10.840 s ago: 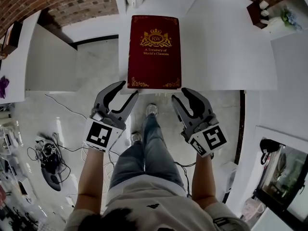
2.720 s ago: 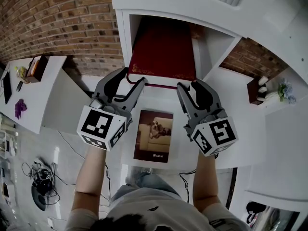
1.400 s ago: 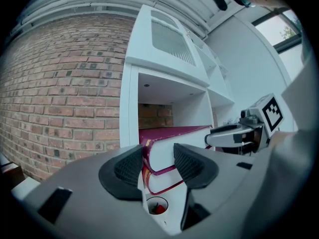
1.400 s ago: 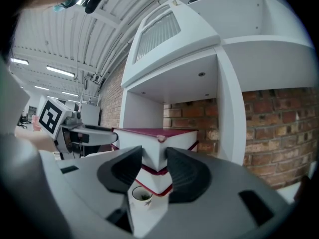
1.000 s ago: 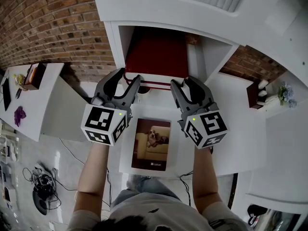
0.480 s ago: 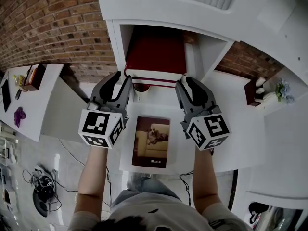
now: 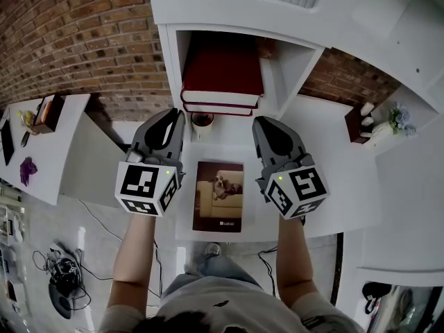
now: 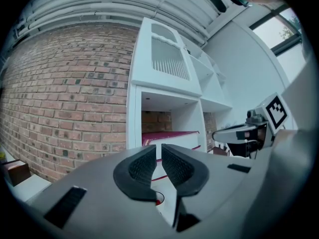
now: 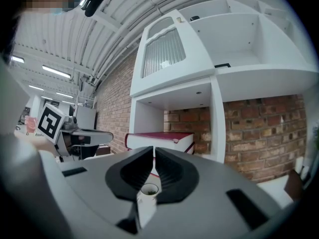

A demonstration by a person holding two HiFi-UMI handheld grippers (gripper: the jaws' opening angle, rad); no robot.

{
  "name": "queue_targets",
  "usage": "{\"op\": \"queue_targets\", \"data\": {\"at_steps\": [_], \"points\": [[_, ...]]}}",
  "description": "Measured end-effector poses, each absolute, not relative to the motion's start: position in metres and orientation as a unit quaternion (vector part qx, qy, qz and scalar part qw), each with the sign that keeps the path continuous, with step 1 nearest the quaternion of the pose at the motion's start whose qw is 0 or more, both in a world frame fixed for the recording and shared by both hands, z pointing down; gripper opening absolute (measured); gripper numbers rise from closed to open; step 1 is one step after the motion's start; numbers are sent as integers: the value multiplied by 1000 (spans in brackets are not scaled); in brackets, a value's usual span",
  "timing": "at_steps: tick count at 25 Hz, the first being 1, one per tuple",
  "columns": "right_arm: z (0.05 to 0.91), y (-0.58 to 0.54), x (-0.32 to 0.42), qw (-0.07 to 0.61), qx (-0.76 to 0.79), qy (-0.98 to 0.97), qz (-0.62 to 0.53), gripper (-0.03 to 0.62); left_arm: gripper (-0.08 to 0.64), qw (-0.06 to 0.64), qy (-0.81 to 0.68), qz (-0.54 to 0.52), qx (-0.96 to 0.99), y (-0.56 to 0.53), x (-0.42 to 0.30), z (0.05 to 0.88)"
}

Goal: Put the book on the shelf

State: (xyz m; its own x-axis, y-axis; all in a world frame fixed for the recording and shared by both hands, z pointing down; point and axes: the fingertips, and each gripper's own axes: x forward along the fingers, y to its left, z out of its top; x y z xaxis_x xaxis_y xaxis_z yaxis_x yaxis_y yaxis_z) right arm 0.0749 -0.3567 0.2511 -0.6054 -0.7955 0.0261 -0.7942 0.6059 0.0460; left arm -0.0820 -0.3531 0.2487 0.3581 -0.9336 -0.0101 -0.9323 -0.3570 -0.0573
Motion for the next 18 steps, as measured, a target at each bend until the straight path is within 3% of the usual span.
{"op": "queue_targets", "data": {"at_steps": [18], "points": [[236, -261, 51, 12, 434, -901, -31, 9, 14, 38, 498, -15, -866, -270, -53, 241]]}}
